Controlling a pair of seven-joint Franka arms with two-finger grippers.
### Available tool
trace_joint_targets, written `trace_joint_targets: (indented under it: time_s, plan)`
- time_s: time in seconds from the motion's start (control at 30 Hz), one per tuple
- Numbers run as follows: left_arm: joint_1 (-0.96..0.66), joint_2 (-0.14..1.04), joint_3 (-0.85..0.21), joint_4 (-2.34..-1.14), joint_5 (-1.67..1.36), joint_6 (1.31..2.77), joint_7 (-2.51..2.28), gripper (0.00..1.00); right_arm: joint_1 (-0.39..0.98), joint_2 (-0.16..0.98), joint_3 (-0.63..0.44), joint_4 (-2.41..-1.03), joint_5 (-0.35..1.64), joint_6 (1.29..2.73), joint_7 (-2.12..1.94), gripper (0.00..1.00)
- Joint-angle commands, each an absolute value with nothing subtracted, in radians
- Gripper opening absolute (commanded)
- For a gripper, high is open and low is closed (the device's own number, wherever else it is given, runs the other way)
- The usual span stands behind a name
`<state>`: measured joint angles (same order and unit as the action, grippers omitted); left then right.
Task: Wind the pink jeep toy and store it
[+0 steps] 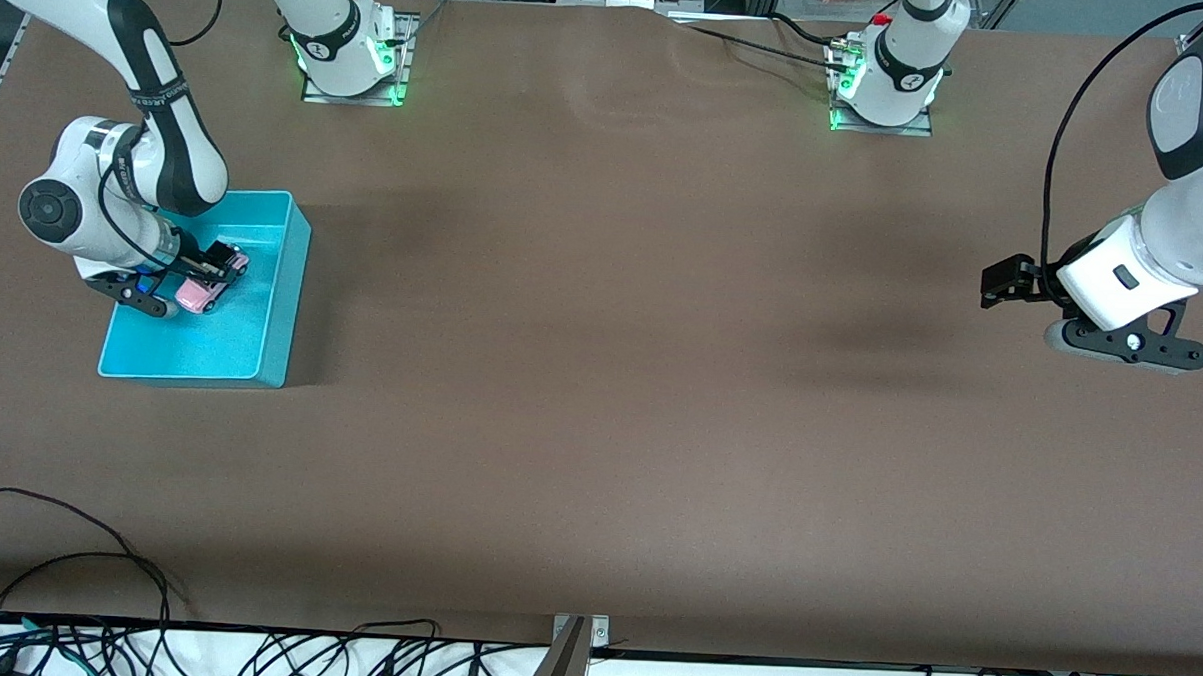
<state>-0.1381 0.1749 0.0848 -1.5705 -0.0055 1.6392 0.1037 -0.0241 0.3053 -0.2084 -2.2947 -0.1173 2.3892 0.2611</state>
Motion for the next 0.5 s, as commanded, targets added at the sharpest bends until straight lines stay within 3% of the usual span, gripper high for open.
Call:
trace_joint_targets:
  time_s: [0.0,0.13,0.27,0.47]
  plan:
    - [-0.143,0.176,0.092,-1.555,-0.017,1.629,0.127,1.00,-0.028,0.330,-0.198,-2.296,-0.129,2.425,0.268,0.01]
    - [-0.143,0.176,0.092,-1.554,-0.015,1.629,0.126,1.00,-0.028,0.330,-0.190,-2.295,-0.129,2.425,0.305,0.12]
    - [-0.143,0.176,0.092,-1.554,-0.015,1.629,0.126,1.00,-0.028,0.328,-0.164,-2.293,-0.126,2.427,0.366,0.39]
    - [-0.143,0.176,0.092,-1.554,-0.015,1.631,0.124,1.00,-0.028,0.324,-0.164,-2.292,-0.123,2.431,0.385,0.54]
